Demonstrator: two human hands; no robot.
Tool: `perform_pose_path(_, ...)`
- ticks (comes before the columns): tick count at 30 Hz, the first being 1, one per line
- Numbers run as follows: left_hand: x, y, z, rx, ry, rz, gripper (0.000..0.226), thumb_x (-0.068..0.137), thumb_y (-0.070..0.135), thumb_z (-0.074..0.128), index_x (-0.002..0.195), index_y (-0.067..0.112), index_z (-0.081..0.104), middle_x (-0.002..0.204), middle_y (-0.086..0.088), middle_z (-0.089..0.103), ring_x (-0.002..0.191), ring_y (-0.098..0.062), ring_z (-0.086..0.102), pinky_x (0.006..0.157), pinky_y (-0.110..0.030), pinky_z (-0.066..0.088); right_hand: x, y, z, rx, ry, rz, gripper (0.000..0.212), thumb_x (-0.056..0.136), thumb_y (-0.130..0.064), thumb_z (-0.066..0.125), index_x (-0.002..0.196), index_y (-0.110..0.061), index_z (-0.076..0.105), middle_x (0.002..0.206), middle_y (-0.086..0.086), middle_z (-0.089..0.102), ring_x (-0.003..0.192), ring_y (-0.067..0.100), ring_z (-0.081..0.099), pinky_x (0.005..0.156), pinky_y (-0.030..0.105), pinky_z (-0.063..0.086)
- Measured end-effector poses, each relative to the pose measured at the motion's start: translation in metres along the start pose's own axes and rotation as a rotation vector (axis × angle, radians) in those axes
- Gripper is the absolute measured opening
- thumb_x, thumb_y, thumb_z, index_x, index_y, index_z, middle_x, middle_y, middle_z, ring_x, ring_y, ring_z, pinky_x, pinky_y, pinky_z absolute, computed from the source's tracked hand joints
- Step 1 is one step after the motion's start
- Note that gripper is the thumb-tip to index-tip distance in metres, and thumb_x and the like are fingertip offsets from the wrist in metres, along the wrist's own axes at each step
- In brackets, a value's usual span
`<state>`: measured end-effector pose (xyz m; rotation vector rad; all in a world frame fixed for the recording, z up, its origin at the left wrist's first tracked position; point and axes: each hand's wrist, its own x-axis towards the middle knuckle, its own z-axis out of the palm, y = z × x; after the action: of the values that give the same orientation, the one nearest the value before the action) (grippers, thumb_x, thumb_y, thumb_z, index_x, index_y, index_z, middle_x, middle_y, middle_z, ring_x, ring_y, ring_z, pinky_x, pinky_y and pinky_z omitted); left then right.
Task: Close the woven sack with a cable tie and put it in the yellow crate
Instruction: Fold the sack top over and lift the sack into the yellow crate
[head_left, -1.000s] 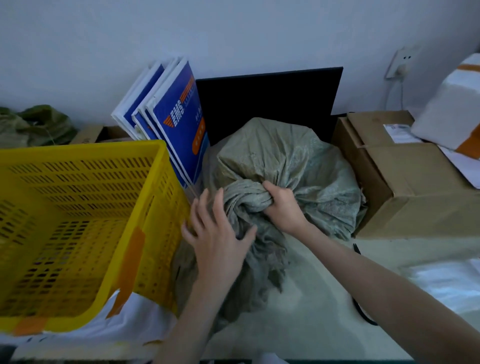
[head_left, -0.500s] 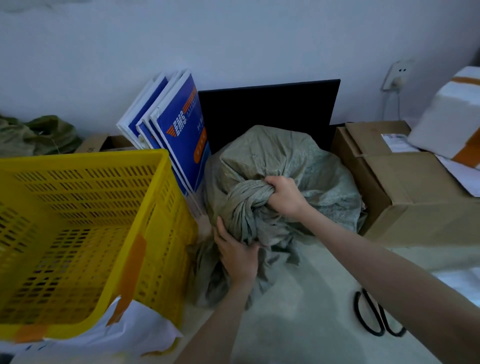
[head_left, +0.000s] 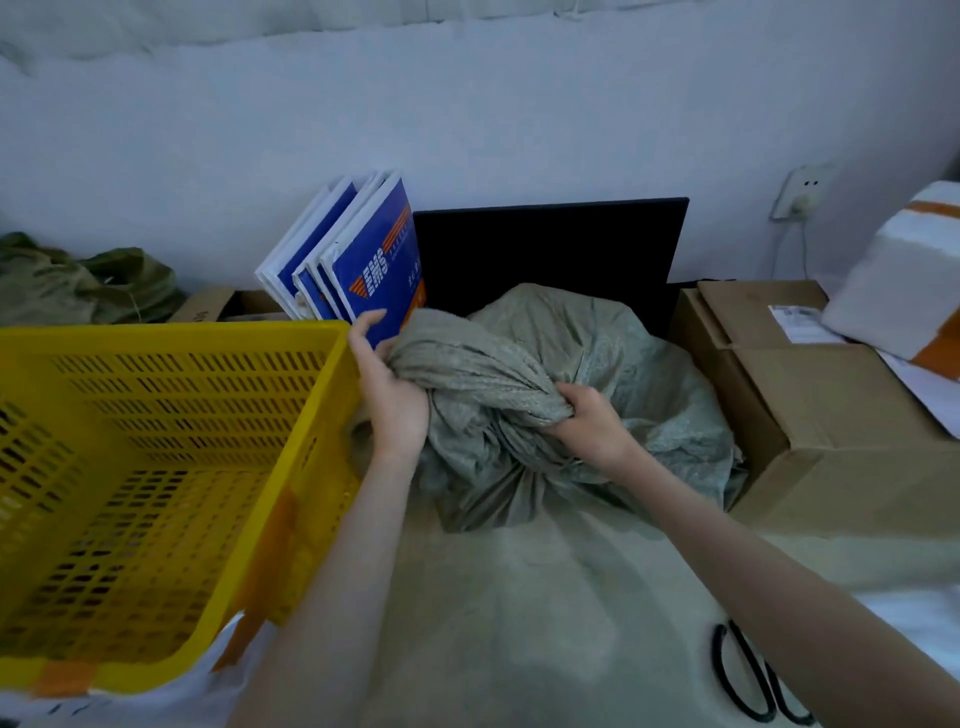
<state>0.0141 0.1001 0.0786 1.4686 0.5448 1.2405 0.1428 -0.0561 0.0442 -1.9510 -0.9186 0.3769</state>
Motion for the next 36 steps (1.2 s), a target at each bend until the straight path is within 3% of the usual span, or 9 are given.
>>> perform_pose_path(4,-0.001,-0.005,0.037,0.015,0.115,-0.152,0.021,0.099,0.01,0.043,0.116,0.022,0.042,0.126,-0.02,0.051,0.109,-0.035,0.056,0.085,-0.048,0.05,-0.009,-0.005,-0.005,0.113,0.063,0.003,0.027,0.078,-0.011,0.072,0.105,-0.012,0.067,0.098,0.002,0.07,0.091,0.014,0.065,0.08,0.029,0.053)
perform_pose_path(9,-0.033,-0.04,0.044,0.267,0.14,-0.091,0.021,0.097,0.036,0.04,0.104,0.018,0.048,0.11,-0.014,0.052,0.091,-0.016,0.054,0.079,-0.03,0.046,-0.021,0.012,-0.005,0.068,0.049,0.032,0.033,0.074,-0.012,0.076,0.105,-0.008,0.065,0.1,0.004,0.071,0.095,0.015,0.065,0.086,0.037,0.054)
perform_pose_path(11,-0.035,-0.054,0.033,0.358,0.147,-0.012,0.015,0.096,0.025,0.049,0.105,0.014,0.052,0.11,-0.009,0.045,0.091,-0.002,0.047,0.083,-0.015,0.039,-0.025,0.017,-0.002,0.054,0.049,0.02,0.033,0.073,-0.015,0.078,0.103,-0.008,0.066,0.098,0.004,0.072,0.095,0.014,0.066,0.085,0.035,0.054)
perform_pose_path(15,-0.045,-0.069,0.006,0.724,-0.086,0.285,0.056,0.078,-0.007,0.067,0.126,0.011,0.046,0.117,-0.02,0.046,0.096,-0.008,0.041,0.082,-0.027,0.048,-0.027,0.016,0.002,0.061,0.081,0.019,0.03,0.073,-0.017,0.079,0.098,-0.007,0.067,0.094,0.003,0.073,0.091,0.014,0.066,0.08,0.032,0.054)
perform_pose_path(19,-0.069,-0.063,-0.01,0.784,-0.273,0.393,0.082,0.074,-0.013,0.069,0.141,0.018,0.033,0.128,-0.027,0.043,0.098,-0.023,0.057,0.087,-0.016,0.04,-0.025,0.015,0.0,0.116,0.081,0.039,0.027,0.075,-0.014,0.076,0.1,-0.007,0.067,0.095,0.003,0.073,0.091,0.012,0.066,0.078,0.026,0.054)
perform_pose_path(24,-0.105,-0.063,-0.021,0.838,-0.54,0.21,0.102,0.076,0.045,0.07,0.15,0.028,0.002,0.157,-0.007,-0.009,0.14,-0.029,0.026,0.097,-0.029,0.037,-0.025,0.02,0.0,0.077,0.049,0.05,0.024,0.079,-0.018,0.072,0.101,-0.012,0.066,0.095,0.0,0.072,0.092,0.013,0.066,0.084,0.039,0.055)
perform_pose_path(28,-0.1,-0.074,-0.012,1.045,-0.562,0.259,0.128,0.061,0.075,0.066,0.147,0.022,-0.013,0.156,-0.01,-0.016,0.144,-0.04,0.019,0.111,-0.046,0.03,-0.026,0.02,-0.004,0.074,-0.008,0.019,0.029,0.077,-0.02,0.074,0.105,-0.016,0.065,0.1,-0.004,0.071,0.097,0.011,0.066,0.087,0.039,0.055)
perform_pose_path(33,-0.094,-0.078,-0.01,1.158,-0.517,0.334,0.126,0.056,0.034,0.089,0.148,0.01,0.006,0.15,-0.036,0.021,0.118,-0.046,0.054,0.092,-0.048,0.051,-0.026,0.011,-0.013,0.043,-0.131,-0.026,0.045,0.073,-0.017,0.08,0.114,-0.013,0.06,0.103,-0.008,0.066,0.099,0.007,0.062,0.083,0.009,0.047)
perform_pose_path(36,-0.091,-0.082,-0.015,1.103,-0.489,0.372,0.11,0.062,0.007,0.087,0.146,0.011,0.017,0.143,-0.035,0.033,0.11,-0.046,0.059,0.085,-0.048,0.056,-0.032,0.019,-0.022,0.027,-0.186,-0.017,0.05,0.072,-0.021,0.081,0.115,-0.015,0.058,0.108,-0.007,0.065,0.102,0.008,0.061,0.086,0.017,0.048)
